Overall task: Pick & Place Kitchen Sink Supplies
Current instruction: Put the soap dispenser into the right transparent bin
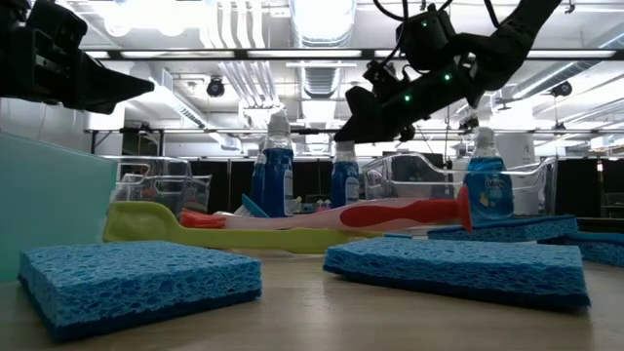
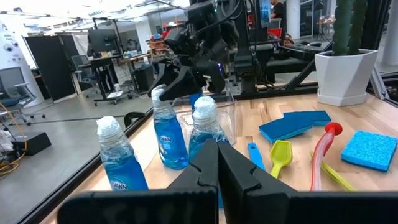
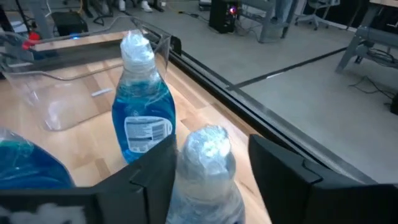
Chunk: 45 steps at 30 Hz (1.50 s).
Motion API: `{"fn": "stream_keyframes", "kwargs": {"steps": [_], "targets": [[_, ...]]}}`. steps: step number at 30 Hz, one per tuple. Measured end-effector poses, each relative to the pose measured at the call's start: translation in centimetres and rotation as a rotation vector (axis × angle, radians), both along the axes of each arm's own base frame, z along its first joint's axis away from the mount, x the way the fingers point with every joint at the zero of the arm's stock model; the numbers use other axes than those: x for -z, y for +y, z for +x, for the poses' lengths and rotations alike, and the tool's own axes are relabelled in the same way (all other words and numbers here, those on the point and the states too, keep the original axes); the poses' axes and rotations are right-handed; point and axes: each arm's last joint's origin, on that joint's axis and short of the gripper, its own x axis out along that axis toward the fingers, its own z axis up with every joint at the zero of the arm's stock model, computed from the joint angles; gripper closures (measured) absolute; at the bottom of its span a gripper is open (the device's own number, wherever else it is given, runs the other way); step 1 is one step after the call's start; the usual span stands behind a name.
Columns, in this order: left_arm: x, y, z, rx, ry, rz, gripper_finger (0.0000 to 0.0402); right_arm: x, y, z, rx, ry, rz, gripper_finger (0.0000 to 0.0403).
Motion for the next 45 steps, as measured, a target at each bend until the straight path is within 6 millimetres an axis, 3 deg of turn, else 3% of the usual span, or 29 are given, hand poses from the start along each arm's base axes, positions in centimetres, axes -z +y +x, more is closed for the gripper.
{"fn": "stream_keyframes", "kwargs": {"steps": [14, 20, 25, 38, 45], "targets": [[0.0, 0.0, 0.0, 0.000, 0.000, 0.000, 0.0401, -3.9, -0.1, 2.1, -0.106, -0.124, -0.009, 0.0372], [0.0, 0.0, 0.0, 0.000, 0.000, 0.000, 0.0401, -4.7, -0.3, 2.6, -0.108, -0.059, -0.014, 0.0391], [0.0, 0.0, 0.0, 0.000, 0.000, 0.000, 0.0401, -4.1, -0.2, 2.5, -0.100, 0.017, 0.034, 0.0362], [0.0, 0.0, 0.0, 0.000, 0.000, 0.000, 0.0401, -2.4, 0.0, 1.7, -0.068, 0.086, 0.049, 0.0196], [0.0, 0.0, 0.0, 0.000, 0.000, 0.000, 0.0401, -2.3, 0.0, 1.6, -0.075, 0.091, 0.021, 0.0140]]}}
